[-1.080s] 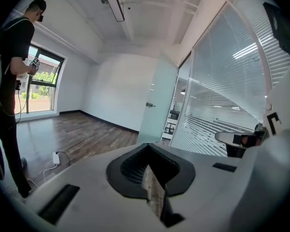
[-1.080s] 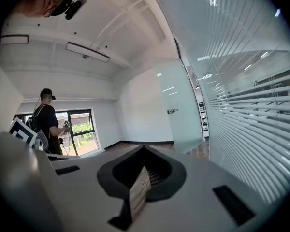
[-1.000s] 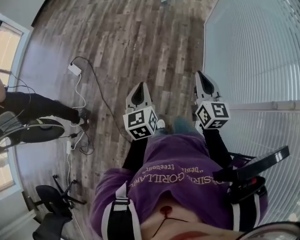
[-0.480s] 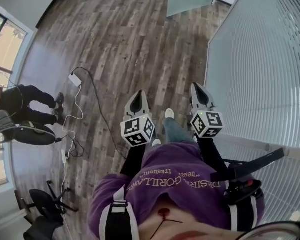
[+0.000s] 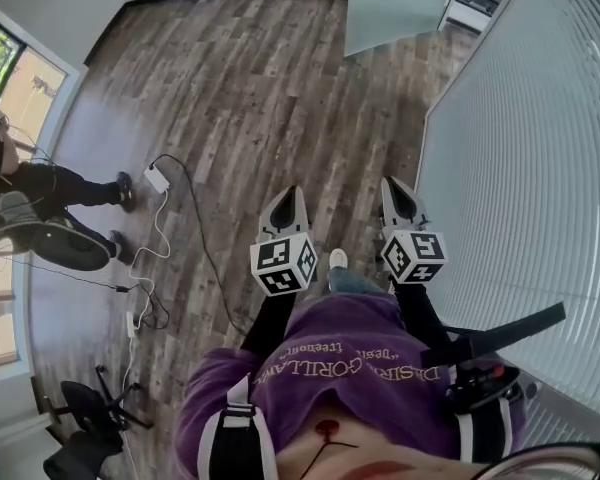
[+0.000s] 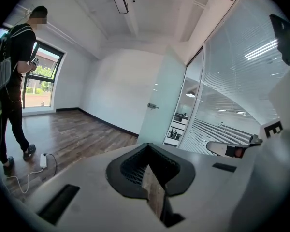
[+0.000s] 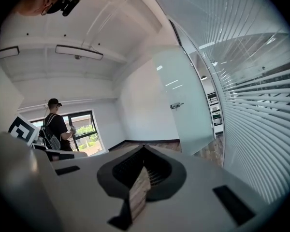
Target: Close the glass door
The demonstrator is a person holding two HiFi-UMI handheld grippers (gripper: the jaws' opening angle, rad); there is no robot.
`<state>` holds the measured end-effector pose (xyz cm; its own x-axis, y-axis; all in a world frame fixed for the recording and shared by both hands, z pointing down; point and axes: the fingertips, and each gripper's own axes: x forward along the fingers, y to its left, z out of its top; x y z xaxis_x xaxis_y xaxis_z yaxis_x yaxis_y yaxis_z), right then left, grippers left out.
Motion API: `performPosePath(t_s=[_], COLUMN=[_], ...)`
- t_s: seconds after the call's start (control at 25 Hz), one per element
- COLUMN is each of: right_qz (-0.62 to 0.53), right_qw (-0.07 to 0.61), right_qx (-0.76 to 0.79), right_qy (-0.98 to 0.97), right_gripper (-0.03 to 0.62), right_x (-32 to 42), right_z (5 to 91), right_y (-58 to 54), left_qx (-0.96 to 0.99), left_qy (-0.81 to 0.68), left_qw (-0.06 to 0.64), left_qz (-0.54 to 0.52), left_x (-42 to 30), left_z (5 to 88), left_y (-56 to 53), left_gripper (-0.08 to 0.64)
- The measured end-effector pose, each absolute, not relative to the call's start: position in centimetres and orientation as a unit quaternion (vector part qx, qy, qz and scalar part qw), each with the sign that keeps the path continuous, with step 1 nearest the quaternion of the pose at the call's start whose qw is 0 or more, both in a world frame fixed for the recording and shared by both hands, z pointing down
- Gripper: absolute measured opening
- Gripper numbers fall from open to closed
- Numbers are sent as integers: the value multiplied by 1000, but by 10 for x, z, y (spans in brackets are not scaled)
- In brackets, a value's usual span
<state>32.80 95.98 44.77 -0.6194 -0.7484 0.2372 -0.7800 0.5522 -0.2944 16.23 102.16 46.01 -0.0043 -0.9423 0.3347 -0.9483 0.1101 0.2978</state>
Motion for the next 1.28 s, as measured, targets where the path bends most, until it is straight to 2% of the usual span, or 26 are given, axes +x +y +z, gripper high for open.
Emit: performPosePath(t_s=[0.32,0.6,0.92,1.28], right_qz=[185,183,201,170], right_qw=[57,73,69,55], right_qx=[423,408,413,412], right_qy=[-885,-891,-885,-894], right_gripper=[-3,-3,-3,-3], right_x=[324,288,228,134], right_z=[456,468,477,458], right_y=[920,888,814,722], left_qx=[653,640,646,647], left_qy=[-724,-729,-726,-729], left_qw=[223,243,236,225], left_qz=[-4,-3,-7,-18], left_x=[153,126,63,-29], left_z=[457,473,481,479], left_y=[980,952,873,788], left_gripper=[2,2,2,2])
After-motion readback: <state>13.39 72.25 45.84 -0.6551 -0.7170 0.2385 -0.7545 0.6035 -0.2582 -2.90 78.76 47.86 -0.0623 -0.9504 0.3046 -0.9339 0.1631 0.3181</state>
